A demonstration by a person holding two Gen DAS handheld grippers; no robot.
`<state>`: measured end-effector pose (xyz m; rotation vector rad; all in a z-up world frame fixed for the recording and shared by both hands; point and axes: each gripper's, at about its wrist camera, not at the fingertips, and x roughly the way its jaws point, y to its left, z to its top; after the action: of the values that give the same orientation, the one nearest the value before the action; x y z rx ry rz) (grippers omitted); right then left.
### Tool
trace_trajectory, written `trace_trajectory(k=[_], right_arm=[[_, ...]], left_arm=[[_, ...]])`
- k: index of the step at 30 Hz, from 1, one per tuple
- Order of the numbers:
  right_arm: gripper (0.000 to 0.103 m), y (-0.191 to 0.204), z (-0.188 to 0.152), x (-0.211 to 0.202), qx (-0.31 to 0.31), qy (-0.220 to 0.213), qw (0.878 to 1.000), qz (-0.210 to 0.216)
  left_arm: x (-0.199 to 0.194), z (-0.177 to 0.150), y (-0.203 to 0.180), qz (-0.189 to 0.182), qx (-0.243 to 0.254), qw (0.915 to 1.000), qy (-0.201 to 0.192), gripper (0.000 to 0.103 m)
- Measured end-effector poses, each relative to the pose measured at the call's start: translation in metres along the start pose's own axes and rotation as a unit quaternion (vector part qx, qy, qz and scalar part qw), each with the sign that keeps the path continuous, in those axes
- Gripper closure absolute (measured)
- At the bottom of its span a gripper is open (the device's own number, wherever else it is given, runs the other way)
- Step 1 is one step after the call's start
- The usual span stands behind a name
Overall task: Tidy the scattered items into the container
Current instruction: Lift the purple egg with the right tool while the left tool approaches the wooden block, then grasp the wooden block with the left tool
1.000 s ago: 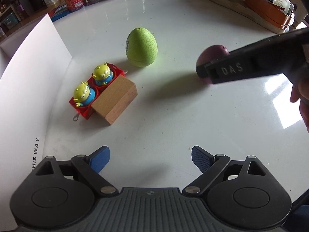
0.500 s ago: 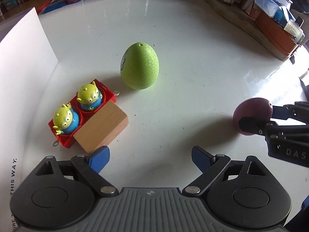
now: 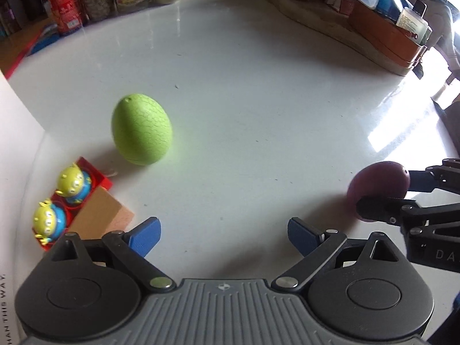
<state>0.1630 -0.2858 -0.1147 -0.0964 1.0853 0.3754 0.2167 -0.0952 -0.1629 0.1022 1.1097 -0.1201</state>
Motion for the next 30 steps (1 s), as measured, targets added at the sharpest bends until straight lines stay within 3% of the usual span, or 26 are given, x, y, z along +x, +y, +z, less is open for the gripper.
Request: trace_trajectory(k=[5,10,13,17,25,30], right_arm=[[0.054,-0.001,0.002,0.001,0.002,-0.001,1.000,0.004],[0.054,0.004,0.001,0.001,-0.003,-0.001,1.000,0.012],[0.054,0.003,0.000,0.001,-0.001,0.000,1.000,0.013],[0.054,0.000,0.000,-0.002,0.005,-0.002,1.000,0.013],[0.054,-0.005,0.000,-0.007,0.014,-0.009,1.000,0.015],[0.054,-0.007,0.000,-0.011,0.017,-0.014,1.000,0.015]], left_arm=[[-0.010,0.004,0.022,0.067,-0.001,0.9975,-0.023,0.008],[-0.006,0.003,0.048,0.073,-0.023,0.9969,-0.018,0.003],[0.011,0.014,0.031,0.083,-0.006,0.9965,-0.008,0.001],[0.016,0.004,0.014,0.103,0.036,0.9940,-0.008,0.001],[0.006,-0.011,-0.032,0.039,0.083,0.9958,-0.002,0.001],[0.001,-0.002,-0.017,-0.004,0.017,0.9998,0.008,0.001]])
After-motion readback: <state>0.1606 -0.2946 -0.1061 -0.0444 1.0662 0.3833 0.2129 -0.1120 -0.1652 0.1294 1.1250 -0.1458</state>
